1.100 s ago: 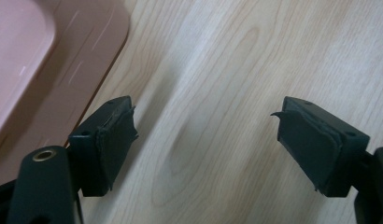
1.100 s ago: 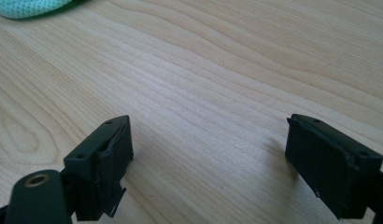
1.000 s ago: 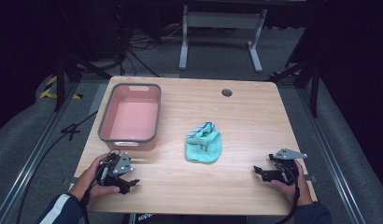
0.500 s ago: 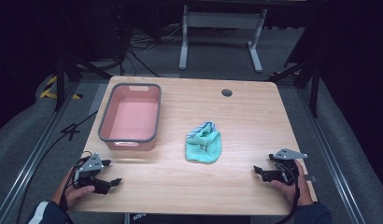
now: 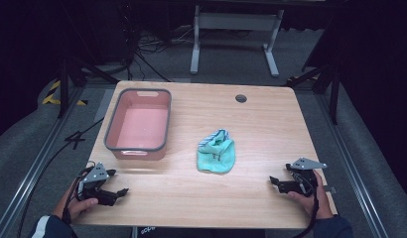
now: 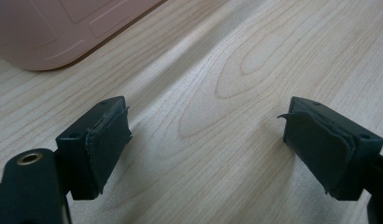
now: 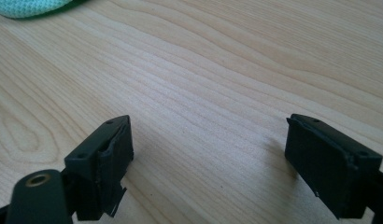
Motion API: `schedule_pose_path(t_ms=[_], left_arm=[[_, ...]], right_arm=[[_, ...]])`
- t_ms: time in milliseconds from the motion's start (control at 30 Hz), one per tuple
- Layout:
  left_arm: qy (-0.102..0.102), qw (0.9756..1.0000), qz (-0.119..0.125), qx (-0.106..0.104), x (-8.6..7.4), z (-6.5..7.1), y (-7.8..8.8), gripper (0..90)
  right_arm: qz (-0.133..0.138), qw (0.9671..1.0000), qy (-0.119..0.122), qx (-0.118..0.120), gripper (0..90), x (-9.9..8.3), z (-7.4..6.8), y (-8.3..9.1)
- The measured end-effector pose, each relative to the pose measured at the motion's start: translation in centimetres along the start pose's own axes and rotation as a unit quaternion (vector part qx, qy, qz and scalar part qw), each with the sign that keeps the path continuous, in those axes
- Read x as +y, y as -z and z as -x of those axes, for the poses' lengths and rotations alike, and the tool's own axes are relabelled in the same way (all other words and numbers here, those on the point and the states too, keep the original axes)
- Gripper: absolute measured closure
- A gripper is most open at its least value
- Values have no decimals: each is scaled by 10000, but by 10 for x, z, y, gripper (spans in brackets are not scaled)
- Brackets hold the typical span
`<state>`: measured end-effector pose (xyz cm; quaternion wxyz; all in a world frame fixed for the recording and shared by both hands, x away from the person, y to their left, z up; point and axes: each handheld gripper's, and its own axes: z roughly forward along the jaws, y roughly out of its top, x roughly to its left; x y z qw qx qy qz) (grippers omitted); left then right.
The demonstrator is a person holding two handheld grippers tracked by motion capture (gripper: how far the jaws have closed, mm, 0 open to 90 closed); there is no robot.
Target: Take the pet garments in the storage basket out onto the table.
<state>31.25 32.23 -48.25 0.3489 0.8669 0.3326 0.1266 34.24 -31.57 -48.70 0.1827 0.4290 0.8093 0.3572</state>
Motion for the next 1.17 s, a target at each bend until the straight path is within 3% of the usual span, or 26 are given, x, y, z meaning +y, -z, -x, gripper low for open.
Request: schedule_pose_path(t_ms=[1167], left_arm=[[57, 10000, 0, 4, 0, 0, -1, 132]], right_arm=[[2, 10000, -3, 0, 158, 0, 0, 0]])
